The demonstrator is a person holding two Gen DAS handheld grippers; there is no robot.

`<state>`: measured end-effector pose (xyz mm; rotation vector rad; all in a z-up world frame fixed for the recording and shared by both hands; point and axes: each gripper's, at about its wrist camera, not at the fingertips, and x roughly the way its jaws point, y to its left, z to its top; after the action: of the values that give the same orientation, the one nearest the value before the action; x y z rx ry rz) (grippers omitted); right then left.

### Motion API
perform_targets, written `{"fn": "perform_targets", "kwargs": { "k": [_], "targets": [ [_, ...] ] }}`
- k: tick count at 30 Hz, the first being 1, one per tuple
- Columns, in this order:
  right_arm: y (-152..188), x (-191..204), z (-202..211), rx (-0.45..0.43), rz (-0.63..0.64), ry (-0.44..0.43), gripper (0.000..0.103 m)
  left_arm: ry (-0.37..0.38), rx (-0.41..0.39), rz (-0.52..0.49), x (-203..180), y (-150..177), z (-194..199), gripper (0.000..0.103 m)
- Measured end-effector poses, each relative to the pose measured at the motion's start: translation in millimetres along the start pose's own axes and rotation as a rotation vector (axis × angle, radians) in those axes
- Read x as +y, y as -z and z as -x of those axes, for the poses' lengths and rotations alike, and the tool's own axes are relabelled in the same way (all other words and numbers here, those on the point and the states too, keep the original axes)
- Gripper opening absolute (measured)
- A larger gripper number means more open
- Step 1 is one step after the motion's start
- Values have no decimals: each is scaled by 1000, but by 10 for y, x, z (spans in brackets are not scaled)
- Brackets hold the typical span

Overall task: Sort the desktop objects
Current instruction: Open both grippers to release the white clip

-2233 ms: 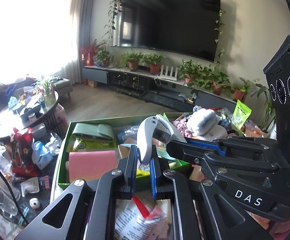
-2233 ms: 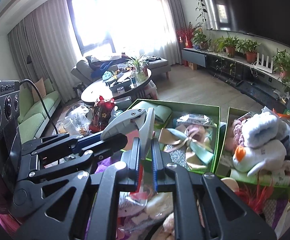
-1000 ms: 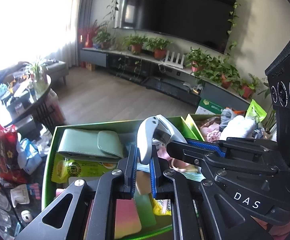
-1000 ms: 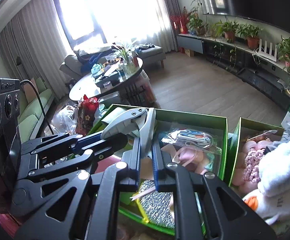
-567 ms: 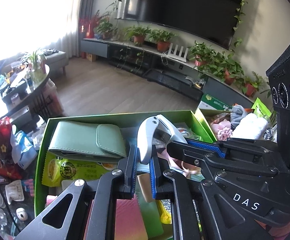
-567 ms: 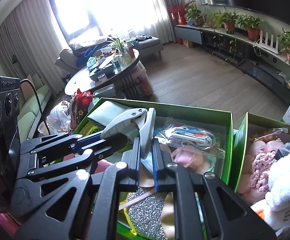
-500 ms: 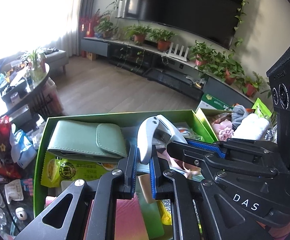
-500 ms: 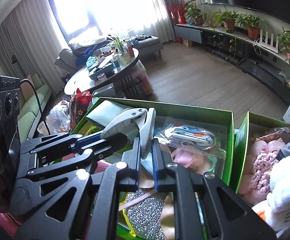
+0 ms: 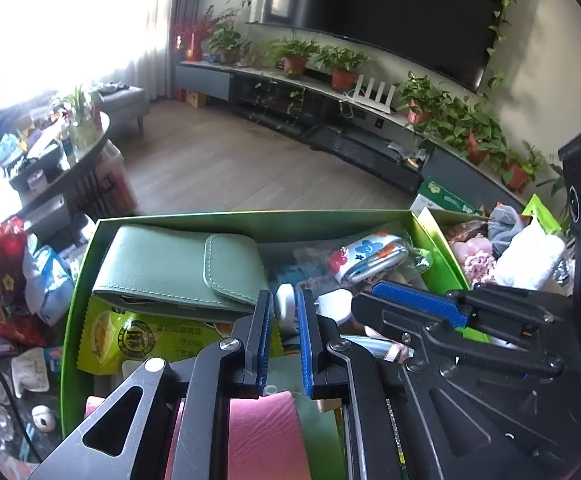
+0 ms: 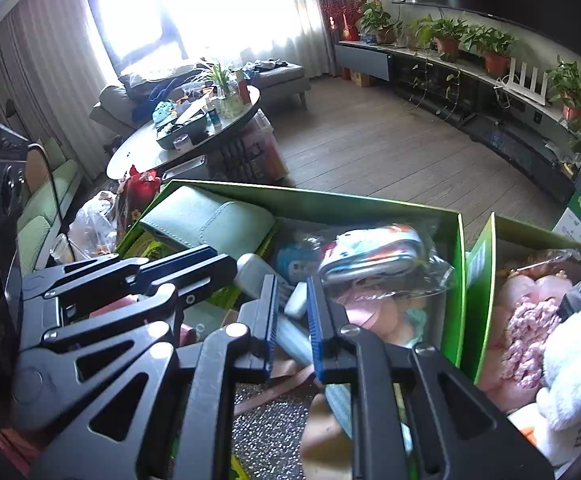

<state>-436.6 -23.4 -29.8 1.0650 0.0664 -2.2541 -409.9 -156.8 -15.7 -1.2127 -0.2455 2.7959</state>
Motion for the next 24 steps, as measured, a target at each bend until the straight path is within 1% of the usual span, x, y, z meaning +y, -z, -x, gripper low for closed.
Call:
{"fn": "perform_targets", "kwargs": {
  "k": [2, 11, 20, 24],
  "targets": [
    [8, -10, 13, 2, 0, -9, 16, -12, -6, -4, 1, -7, 16, 10],
    [-9, 50, 104, -8, 5, -4, 16, -6, -13, -8, -17, -35, 123, 10],
    [-24, 140, 335, -34, 13, -3, 16, -6, -42, -30, -117, -66, 388, 10],
    [-6, 200, 461, -39, 19, -2, 16, -8, -61, -44, -161, -32, 540, 10]
  ]
}}
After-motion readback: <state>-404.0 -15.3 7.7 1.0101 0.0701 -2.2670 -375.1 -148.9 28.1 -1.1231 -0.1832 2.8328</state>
